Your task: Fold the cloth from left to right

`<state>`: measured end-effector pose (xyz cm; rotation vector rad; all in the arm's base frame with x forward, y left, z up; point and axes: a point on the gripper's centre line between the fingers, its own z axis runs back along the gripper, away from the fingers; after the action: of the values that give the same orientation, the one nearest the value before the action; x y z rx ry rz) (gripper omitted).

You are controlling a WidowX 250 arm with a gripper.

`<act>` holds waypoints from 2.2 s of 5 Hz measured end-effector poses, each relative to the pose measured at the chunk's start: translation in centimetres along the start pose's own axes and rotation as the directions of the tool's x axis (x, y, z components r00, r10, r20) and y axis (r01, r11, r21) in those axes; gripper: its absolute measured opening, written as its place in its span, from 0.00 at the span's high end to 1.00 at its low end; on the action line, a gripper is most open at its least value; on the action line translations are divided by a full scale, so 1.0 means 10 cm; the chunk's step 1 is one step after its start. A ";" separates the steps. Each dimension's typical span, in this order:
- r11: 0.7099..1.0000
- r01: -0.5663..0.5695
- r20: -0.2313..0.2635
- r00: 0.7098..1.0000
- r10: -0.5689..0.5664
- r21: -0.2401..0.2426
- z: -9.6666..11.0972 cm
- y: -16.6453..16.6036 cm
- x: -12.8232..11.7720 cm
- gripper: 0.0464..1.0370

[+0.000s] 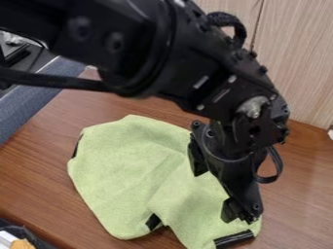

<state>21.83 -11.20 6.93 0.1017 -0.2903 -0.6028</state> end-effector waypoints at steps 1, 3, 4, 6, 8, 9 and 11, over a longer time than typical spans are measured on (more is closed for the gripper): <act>1.000 0.000 -0.019 1.000 -0.001 -0.005 -0.04 -0.01 -0.03 0.04; 0.989 -0.146 -0.047 0.988 0.148 0.034 -0.14 0.63 -0.23 0.04; 0.964 -0.261 -0.062 0.963 0.264 0.040 -0.21 0.97 -0.40 0.04; 0.862 -0.503 -0.115 0.855 0.506 0.059 -0.49 1.58 -0.92 0.04; 0.782 -0.619 -0.172 0.765 0.621 0.070 -0.81 1.92 -1.30 0.04; 0.760 -0.647 -0.184 0.741 0.646 0.063 -0.92 1.94 -1.42 0.04; 0.744 -0.661 -0.226 0.714 0.663 0.097 -1.00 1.98 -1.54 0.36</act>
<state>23.48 14.00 -2.80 0.0724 -0.0687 0.1411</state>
